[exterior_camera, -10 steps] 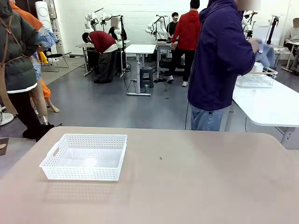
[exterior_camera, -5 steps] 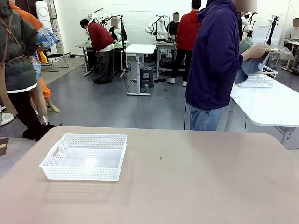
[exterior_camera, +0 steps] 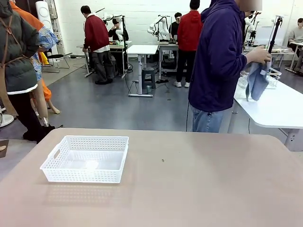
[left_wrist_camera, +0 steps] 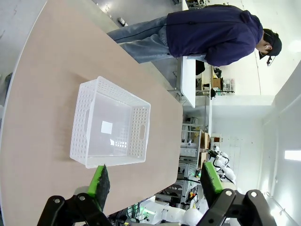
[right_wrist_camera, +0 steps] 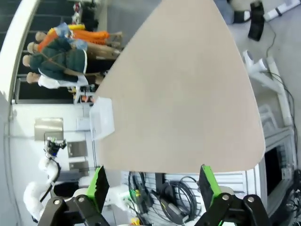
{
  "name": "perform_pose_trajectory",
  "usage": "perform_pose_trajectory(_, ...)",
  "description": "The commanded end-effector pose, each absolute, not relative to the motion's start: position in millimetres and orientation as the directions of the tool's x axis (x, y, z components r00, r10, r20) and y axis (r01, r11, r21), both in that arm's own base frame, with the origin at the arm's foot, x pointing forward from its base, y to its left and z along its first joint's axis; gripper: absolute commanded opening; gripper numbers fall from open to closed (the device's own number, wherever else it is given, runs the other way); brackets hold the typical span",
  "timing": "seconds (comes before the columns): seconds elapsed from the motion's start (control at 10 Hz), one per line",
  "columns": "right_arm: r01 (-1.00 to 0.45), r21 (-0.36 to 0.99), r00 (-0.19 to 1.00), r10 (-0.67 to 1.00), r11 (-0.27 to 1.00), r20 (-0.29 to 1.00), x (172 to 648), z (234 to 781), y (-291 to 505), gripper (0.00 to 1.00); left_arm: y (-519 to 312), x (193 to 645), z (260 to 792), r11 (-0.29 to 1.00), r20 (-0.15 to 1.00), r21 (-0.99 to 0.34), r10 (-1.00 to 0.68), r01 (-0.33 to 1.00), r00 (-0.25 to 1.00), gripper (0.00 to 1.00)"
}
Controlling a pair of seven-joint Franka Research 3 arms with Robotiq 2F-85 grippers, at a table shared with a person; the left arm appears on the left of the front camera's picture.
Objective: Clean and organize the cups into the basket.
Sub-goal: Pick up the Organizing basket and move it to the center of the table, then pick up the Reusable plastic cup from the right side of the table and place it inside the Organizing basket.
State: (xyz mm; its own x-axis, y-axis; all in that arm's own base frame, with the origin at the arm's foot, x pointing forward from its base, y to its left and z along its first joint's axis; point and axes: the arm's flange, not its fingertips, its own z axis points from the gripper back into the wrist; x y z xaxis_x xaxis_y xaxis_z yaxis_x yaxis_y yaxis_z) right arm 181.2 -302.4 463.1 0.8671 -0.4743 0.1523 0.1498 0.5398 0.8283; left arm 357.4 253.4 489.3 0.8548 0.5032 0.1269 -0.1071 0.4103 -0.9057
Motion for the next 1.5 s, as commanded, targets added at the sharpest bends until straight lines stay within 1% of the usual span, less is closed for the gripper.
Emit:
perform_pose_trajectory(0.0, 0.111, 0.859, 0.875, -0.459, 0.499, 0.153, 198.0, 460.2, -313.8, 1.00, 254.6, 357.3, 490.8, 0.408, 0.136, -0.908, 0.502, -0.095, 0.854, 1.00)
perform_pose_trajectory(0.1, 0.150, 0.828, 0.867, -0.474, 0.540, 0.152, 181.2, 463.1, -302.4, 1.00, 254.6, 357.3, 490.8, 0.408, 0.136, -0.908, 0.502, -0.095, 0.854, 1.00)
perform_pose_trajectory(1.4, 0.150, 0.828, 0.867, -0.474, 0.540, 0.152, 181.2, 463.1, -302.4, 1.00, 254.6, 357.3, 490.8, 0.408, 0.136, -0.908, 0.502, -0.095, 0.854, 1.00)
